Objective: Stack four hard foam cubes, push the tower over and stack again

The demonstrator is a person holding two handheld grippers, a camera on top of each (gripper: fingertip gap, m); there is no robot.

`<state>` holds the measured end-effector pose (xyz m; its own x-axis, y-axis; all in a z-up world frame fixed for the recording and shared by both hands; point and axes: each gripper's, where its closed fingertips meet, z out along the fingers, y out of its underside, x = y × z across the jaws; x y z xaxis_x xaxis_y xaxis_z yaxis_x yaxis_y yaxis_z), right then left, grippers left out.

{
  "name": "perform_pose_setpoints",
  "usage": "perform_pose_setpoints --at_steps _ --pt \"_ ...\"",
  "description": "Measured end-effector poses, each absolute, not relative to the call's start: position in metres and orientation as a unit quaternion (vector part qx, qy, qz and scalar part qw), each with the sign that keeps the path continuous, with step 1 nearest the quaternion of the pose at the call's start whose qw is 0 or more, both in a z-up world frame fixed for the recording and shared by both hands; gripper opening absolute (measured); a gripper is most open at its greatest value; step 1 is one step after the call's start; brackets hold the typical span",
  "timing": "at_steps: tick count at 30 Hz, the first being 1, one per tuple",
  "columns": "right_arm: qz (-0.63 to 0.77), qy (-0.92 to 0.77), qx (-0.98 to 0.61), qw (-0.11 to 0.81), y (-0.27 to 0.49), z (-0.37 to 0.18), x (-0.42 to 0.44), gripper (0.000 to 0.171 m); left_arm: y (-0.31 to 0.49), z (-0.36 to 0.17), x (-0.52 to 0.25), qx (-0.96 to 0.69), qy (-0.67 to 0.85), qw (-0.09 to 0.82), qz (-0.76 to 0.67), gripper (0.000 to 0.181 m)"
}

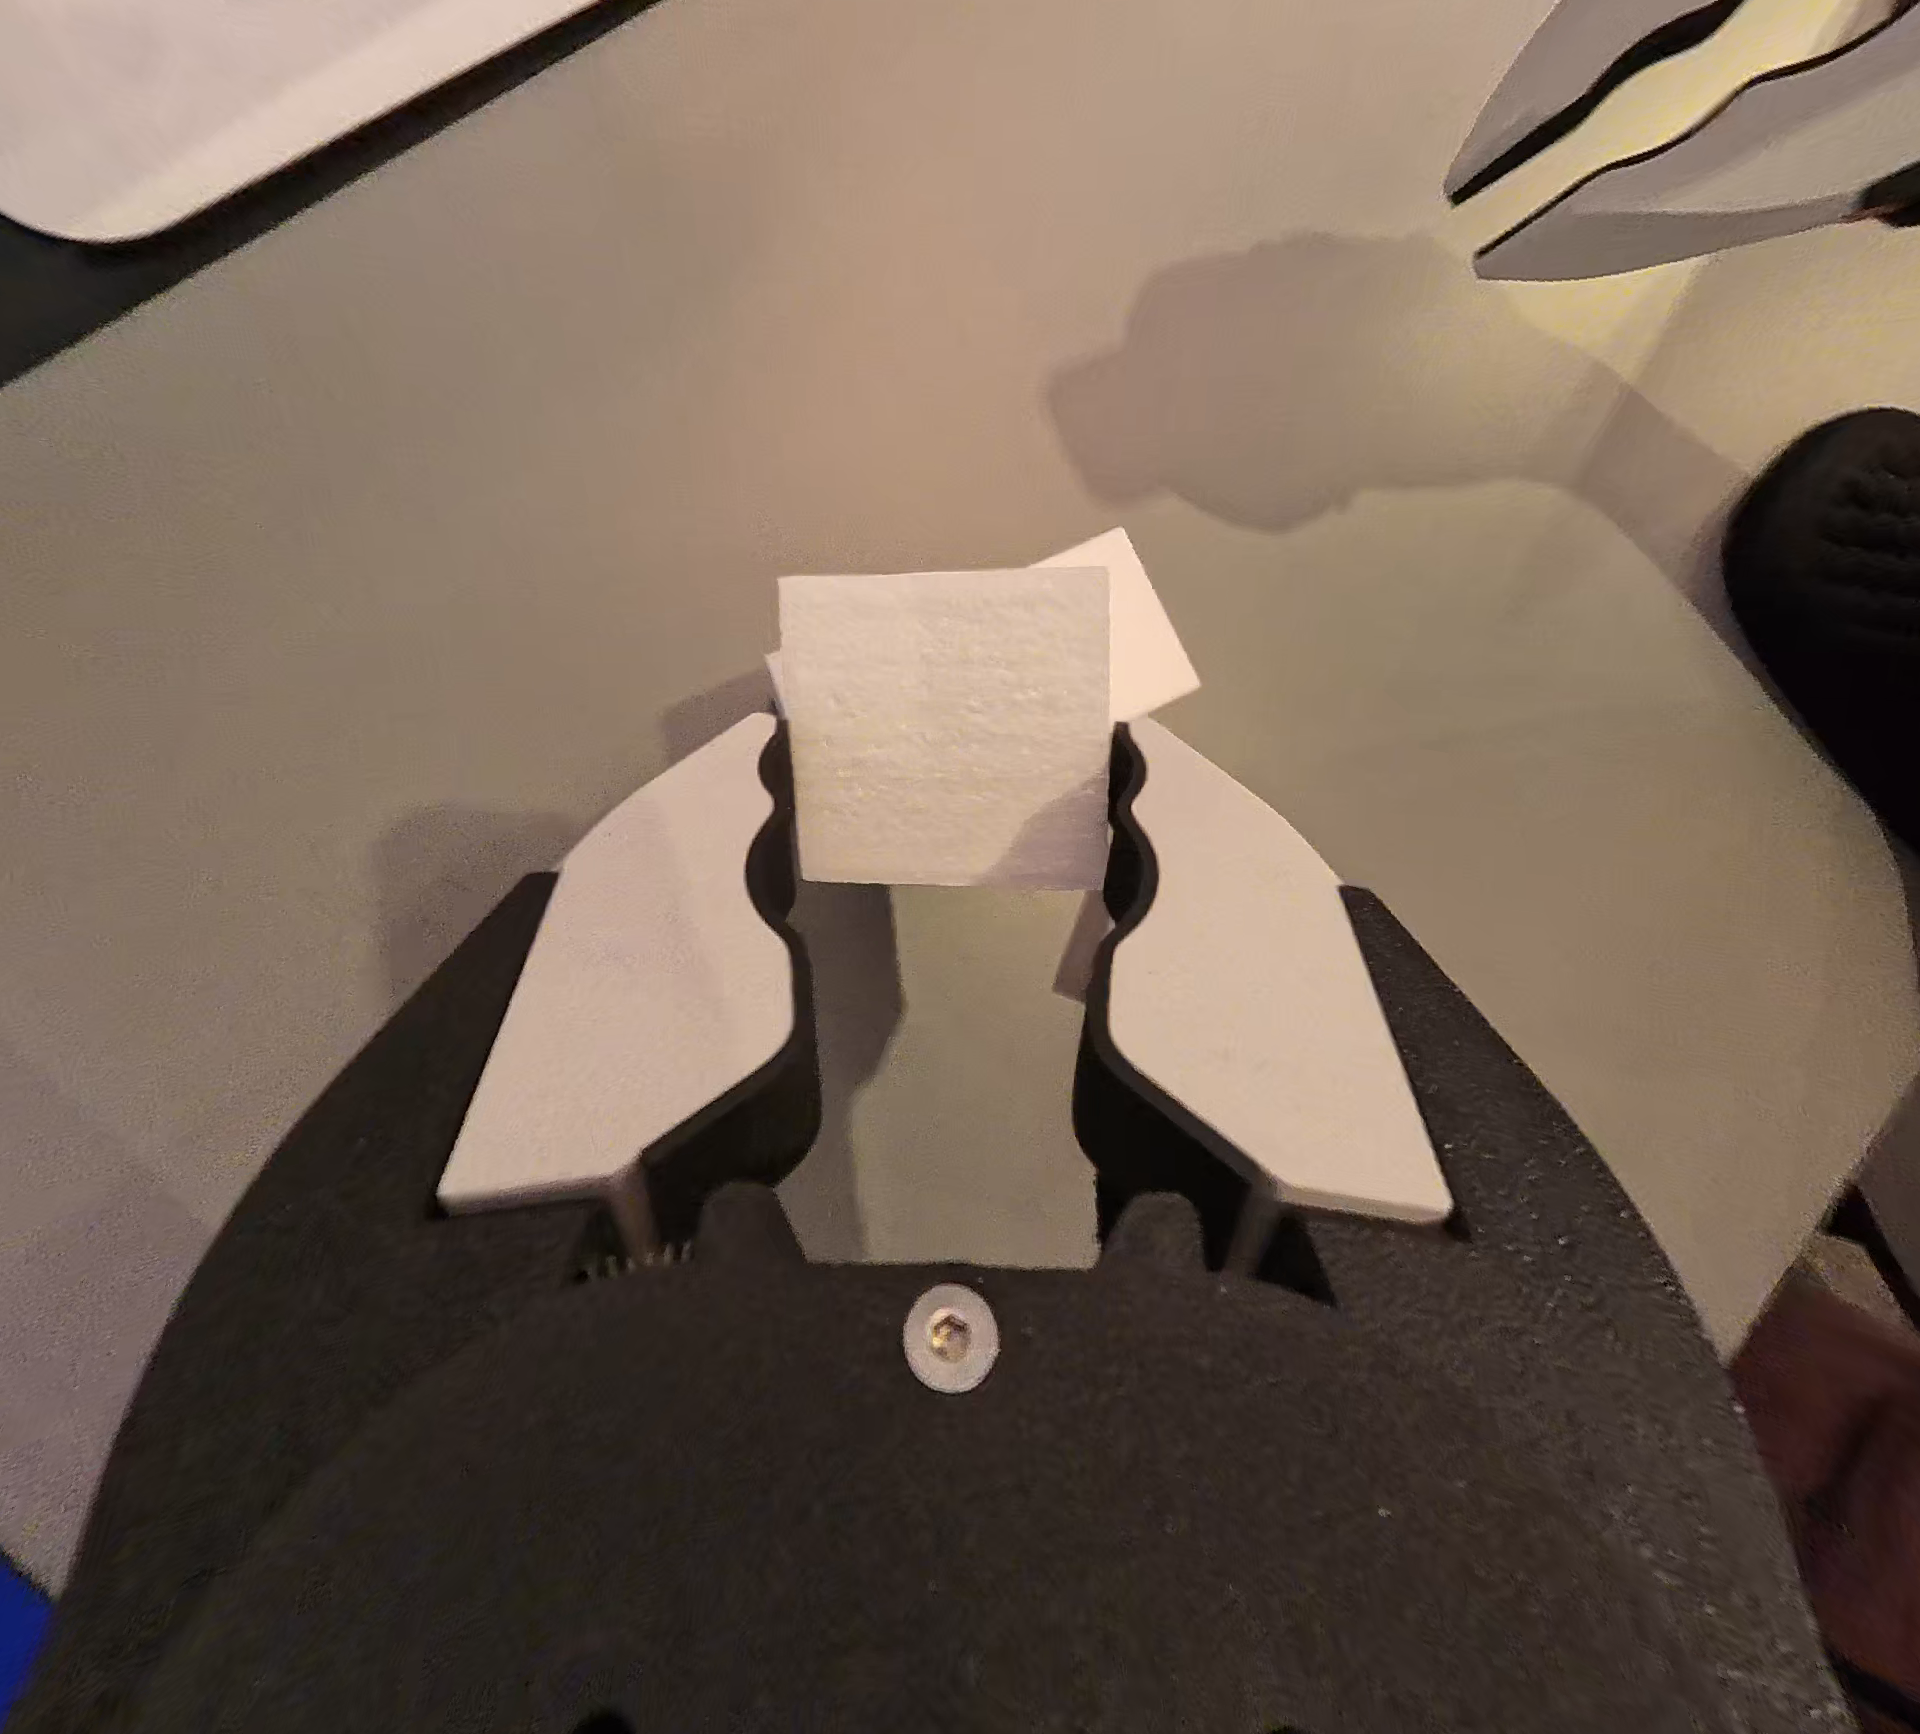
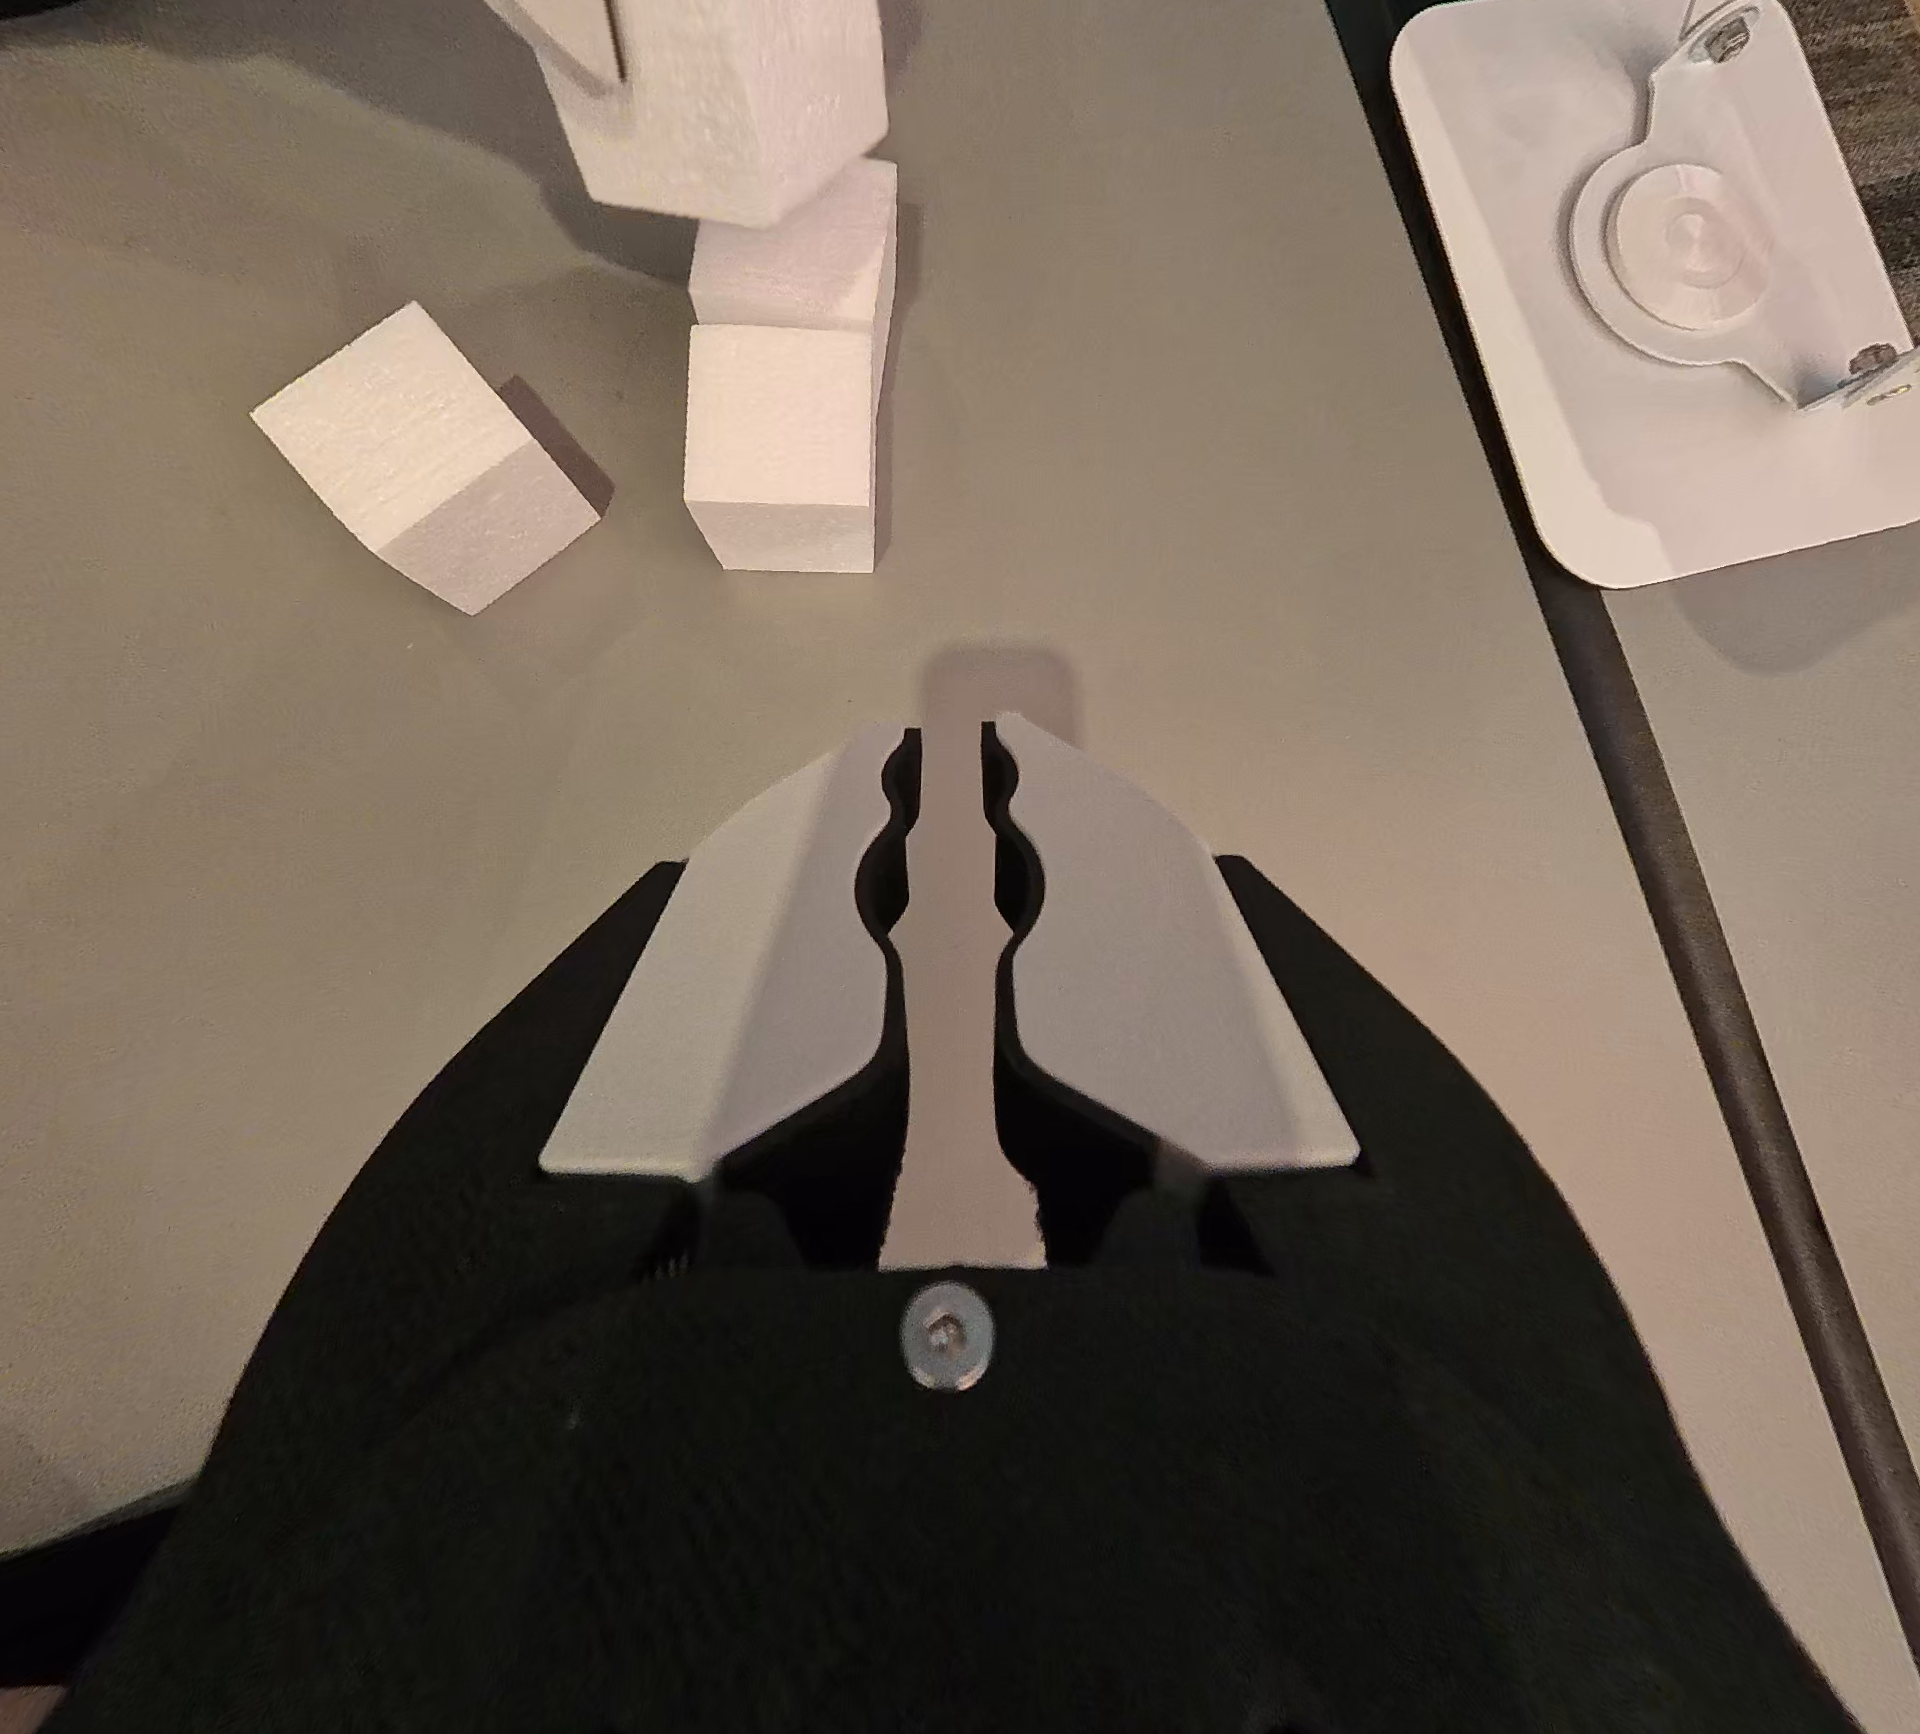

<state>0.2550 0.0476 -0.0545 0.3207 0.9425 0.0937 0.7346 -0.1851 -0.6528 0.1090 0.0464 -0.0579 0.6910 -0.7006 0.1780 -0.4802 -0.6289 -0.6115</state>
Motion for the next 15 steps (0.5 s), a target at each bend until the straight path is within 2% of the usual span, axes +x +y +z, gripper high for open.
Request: perform_pose_setpoints --at_steps 3,9,15 --pt "0.169 -0.558 -0.751 0.309 0.047 -0.054 0.254 0.012 0.056 -0.062 0.103 -0.887 0.329 0.293 -0.137 0.058" --pt "0.165 -0.558 -0.754 0.304 0.048 -0.056 0.256 0.012 0.056 -0.074 0.101 -0.895 0.335 0.286 -0.068 0.058" --pt "0.159 -0.559 -0.755 0.303 0.049 -0.057 0.256 0.012 0.056 -0.079 0.102 -0.9 0.332 0.273 -0.069 0.058"
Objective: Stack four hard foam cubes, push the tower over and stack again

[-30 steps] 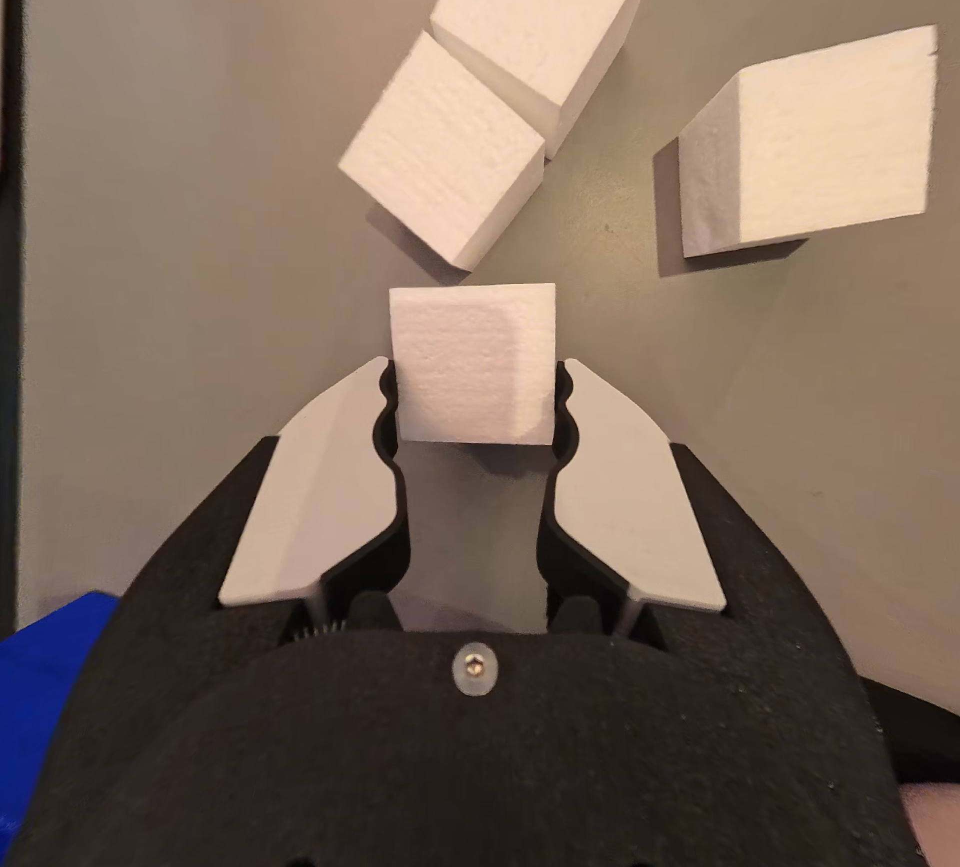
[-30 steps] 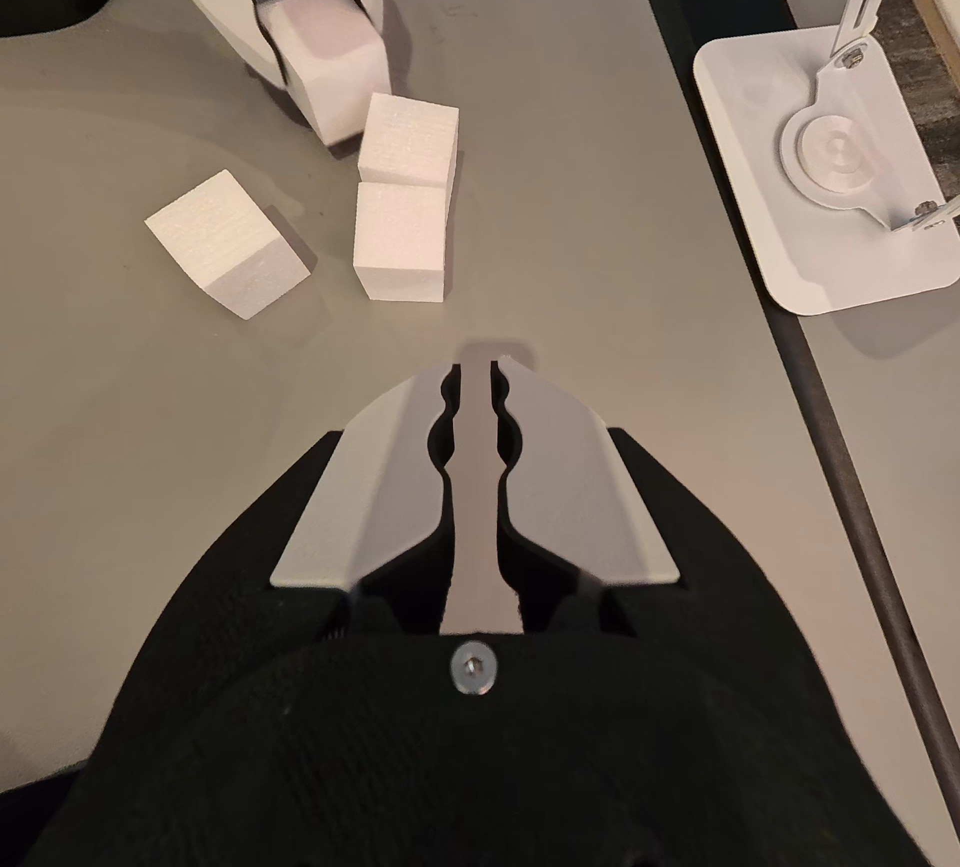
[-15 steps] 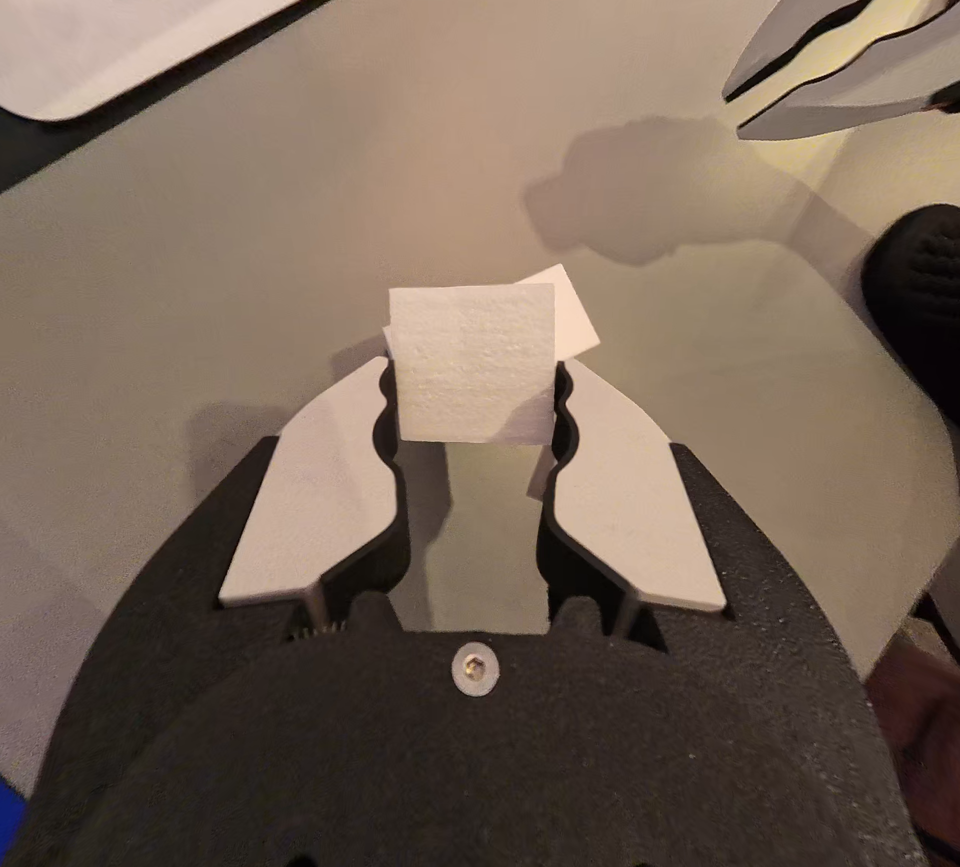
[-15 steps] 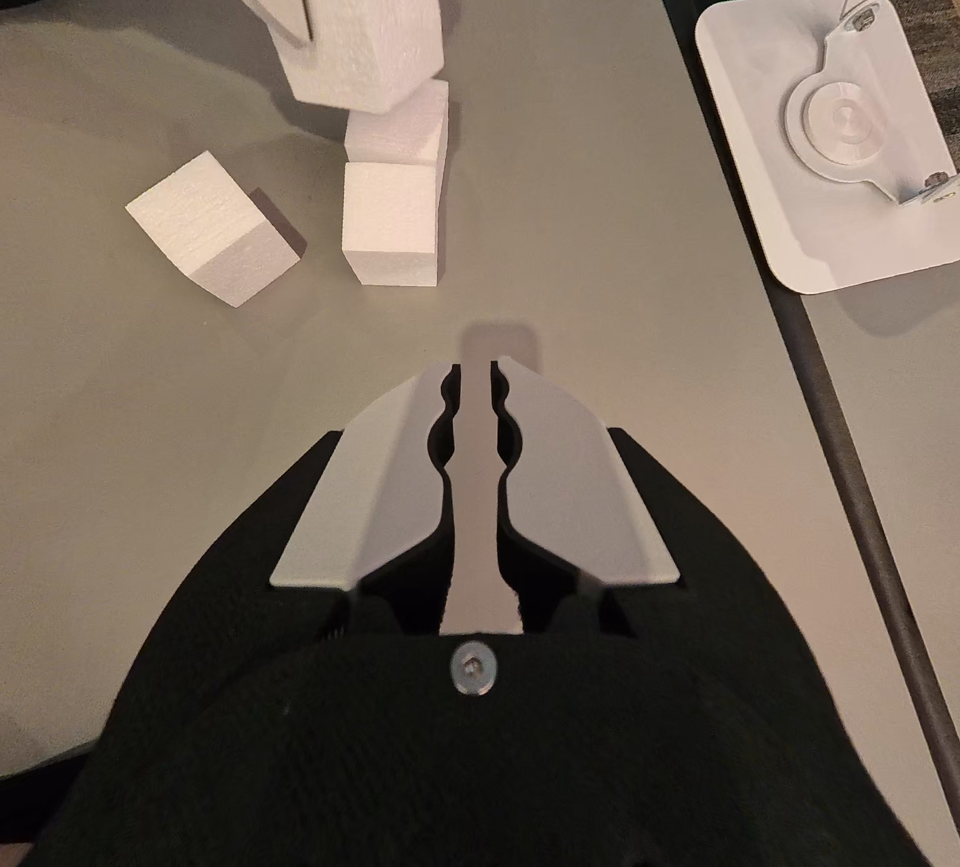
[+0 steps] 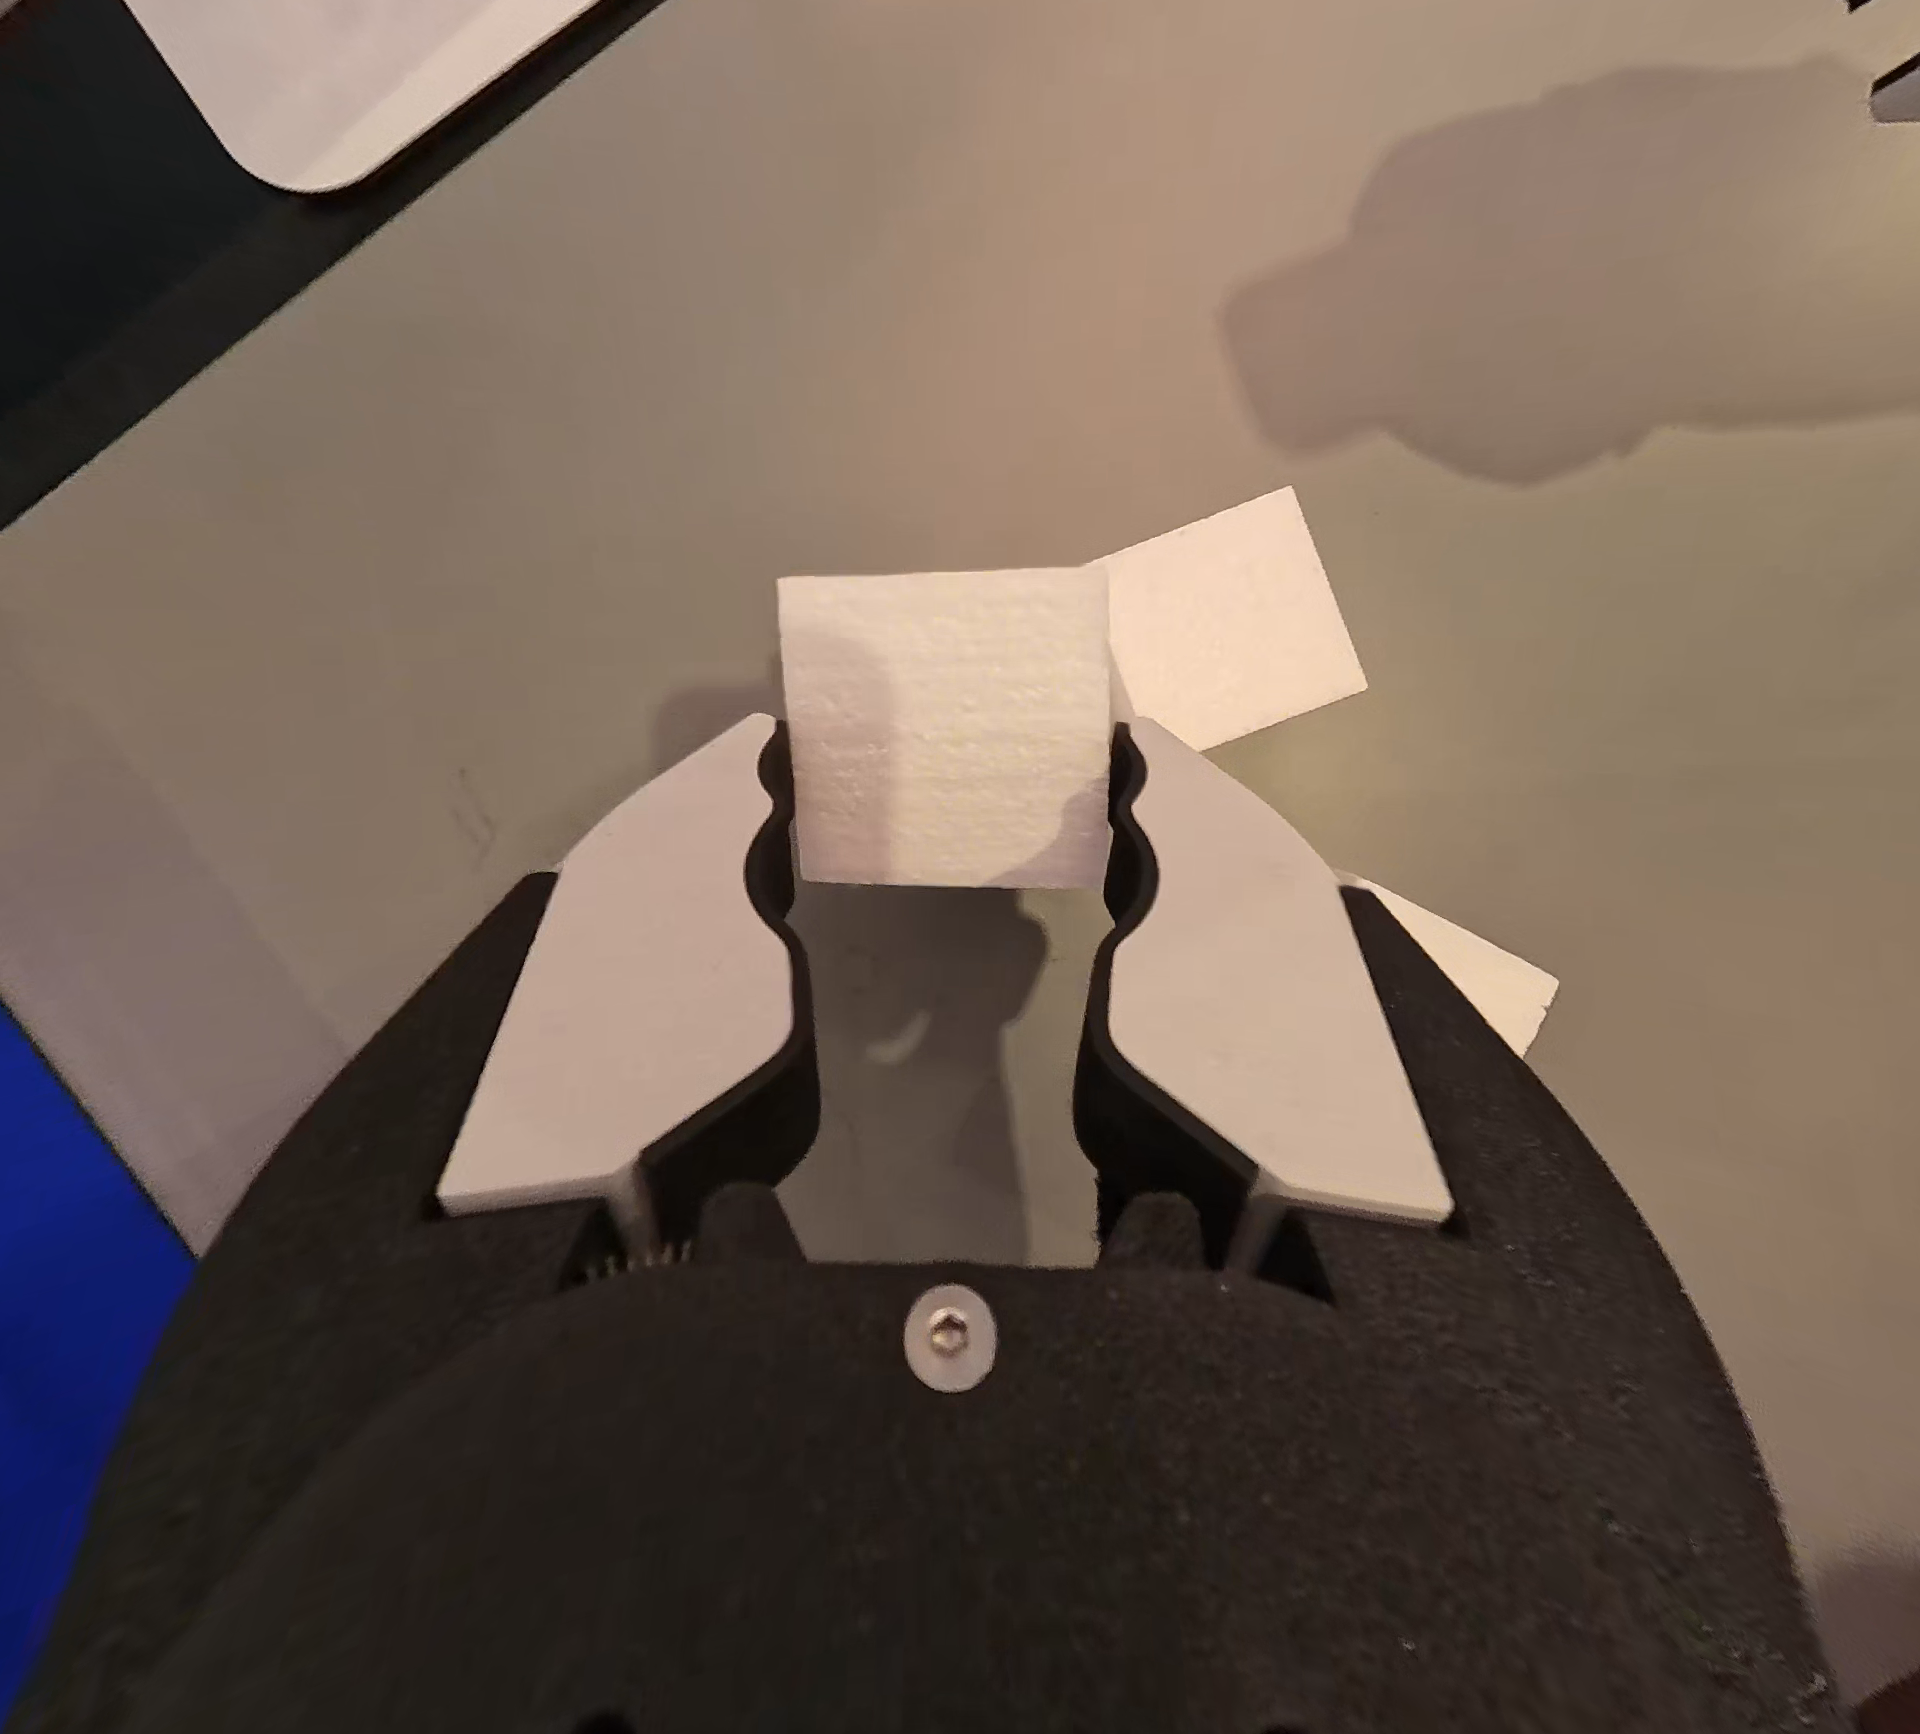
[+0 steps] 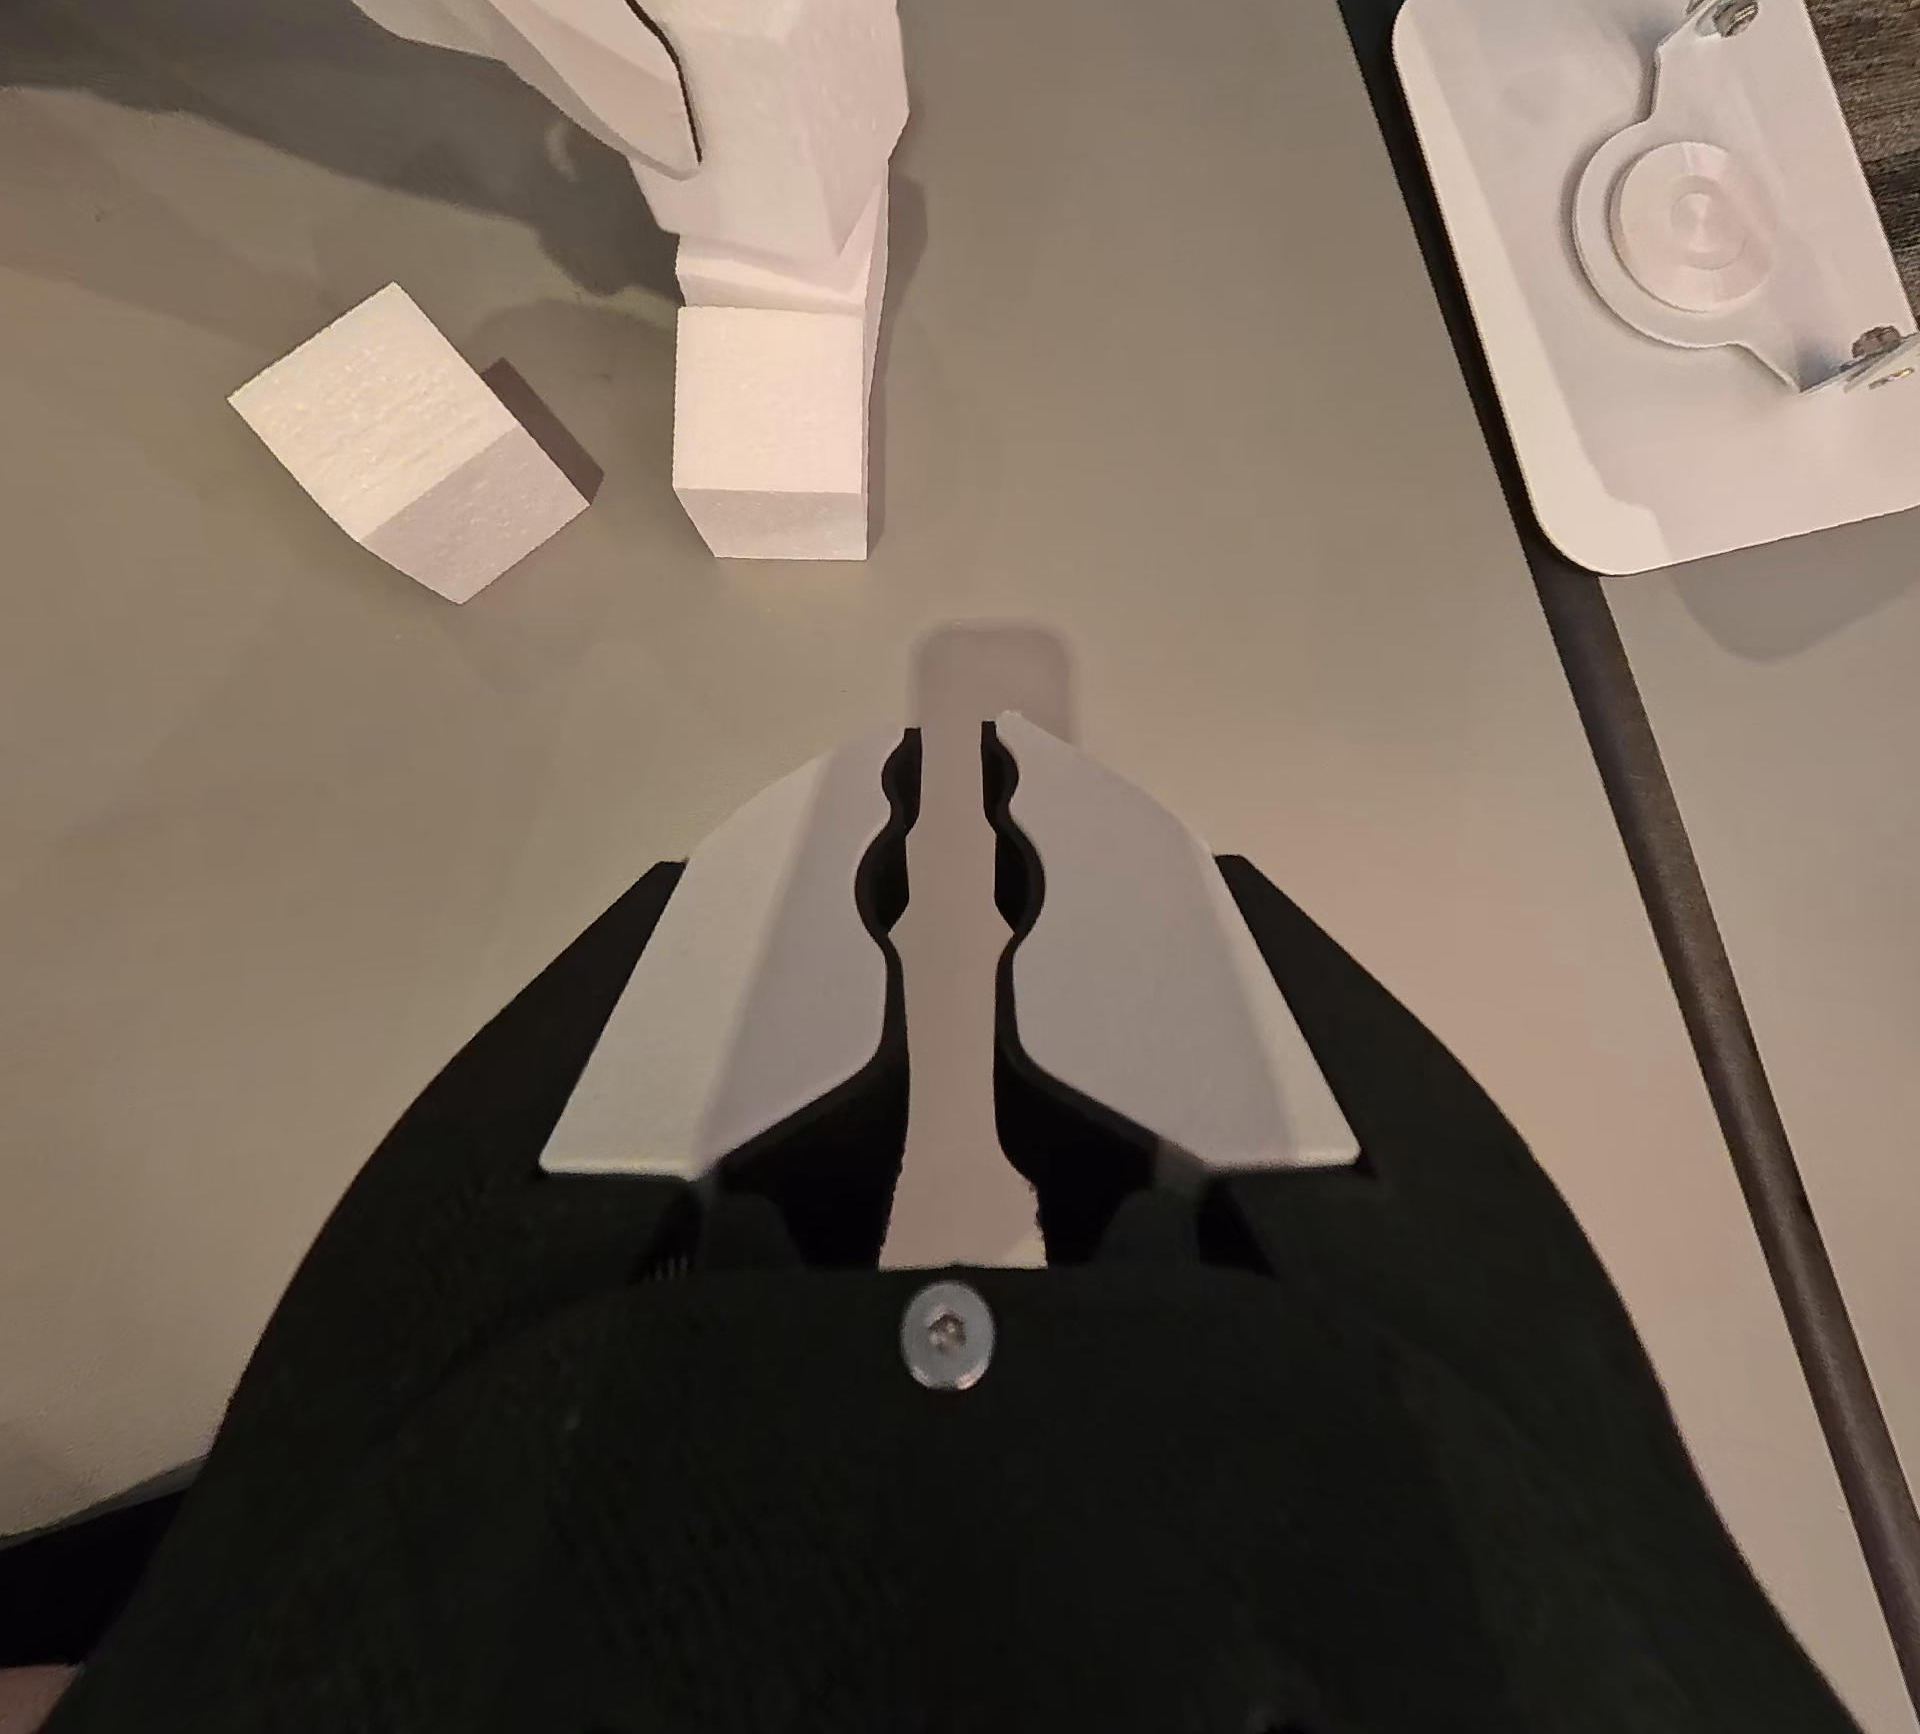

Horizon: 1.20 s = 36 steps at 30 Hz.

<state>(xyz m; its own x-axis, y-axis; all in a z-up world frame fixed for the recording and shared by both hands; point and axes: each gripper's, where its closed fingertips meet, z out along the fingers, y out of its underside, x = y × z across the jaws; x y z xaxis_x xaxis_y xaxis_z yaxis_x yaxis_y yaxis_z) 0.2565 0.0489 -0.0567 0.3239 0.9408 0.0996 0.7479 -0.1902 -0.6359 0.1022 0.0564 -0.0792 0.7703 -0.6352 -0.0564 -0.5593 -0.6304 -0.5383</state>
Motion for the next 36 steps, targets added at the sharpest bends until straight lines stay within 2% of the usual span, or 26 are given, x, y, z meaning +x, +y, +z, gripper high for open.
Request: perform_pose_setpoints --at_steps 17,36 --pt "0.155 -0.563 -0.758 0.29 0.05 -0.064 0.256 0.012 0.059 -0.079 0.105 -0.895 0.345 0.28 -0.037 0.058" --pt "0.144 -0.567 -0.762 0.277 0.05 -0.07 0.257 0.012 0.071 -0.073 0.111 -0.887 0.319 0.333 -0.029 0.058"
